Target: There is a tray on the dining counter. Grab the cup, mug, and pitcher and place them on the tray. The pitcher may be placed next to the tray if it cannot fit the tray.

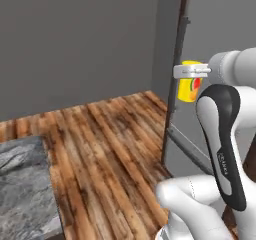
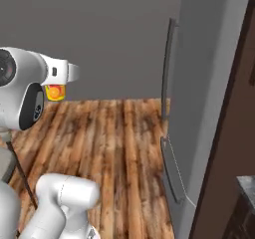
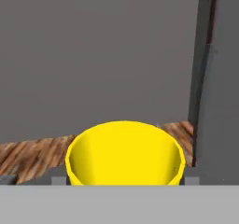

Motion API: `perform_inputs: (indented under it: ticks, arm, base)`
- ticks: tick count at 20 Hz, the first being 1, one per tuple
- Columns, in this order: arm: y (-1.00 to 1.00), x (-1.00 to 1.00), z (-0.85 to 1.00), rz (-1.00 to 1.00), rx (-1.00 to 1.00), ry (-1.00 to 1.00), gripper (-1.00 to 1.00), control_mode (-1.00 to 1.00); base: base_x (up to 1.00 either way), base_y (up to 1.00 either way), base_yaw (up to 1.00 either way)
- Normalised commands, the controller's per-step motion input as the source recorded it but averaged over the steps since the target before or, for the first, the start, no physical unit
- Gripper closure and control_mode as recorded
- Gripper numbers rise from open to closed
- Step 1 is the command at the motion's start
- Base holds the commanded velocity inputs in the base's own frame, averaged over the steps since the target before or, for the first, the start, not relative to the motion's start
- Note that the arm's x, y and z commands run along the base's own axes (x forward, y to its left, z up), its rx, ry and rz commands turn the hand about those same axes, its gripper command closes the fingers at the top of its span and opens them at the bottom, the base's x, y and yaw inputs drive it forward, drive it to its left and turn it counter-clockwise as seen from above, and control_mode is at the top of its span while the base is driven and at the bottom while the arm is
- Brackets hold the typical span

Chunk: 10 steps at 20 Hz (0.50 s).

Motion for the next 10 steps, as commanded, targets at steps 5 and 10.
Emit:
perform_inputs:
  ticks: [5, 10]
  arm:
    - [0.0, 0.0, 0.0, 0.0, 0.0, 0.0, 1.0, 1.0]
    - [0.0, 0.0, 0.0, 0.0, 0.0, 0.0, 1.0, 1.0]
  base:
    - [0.0, -0.03, 0.97]
    - [0.12, -0.19, 0.89]
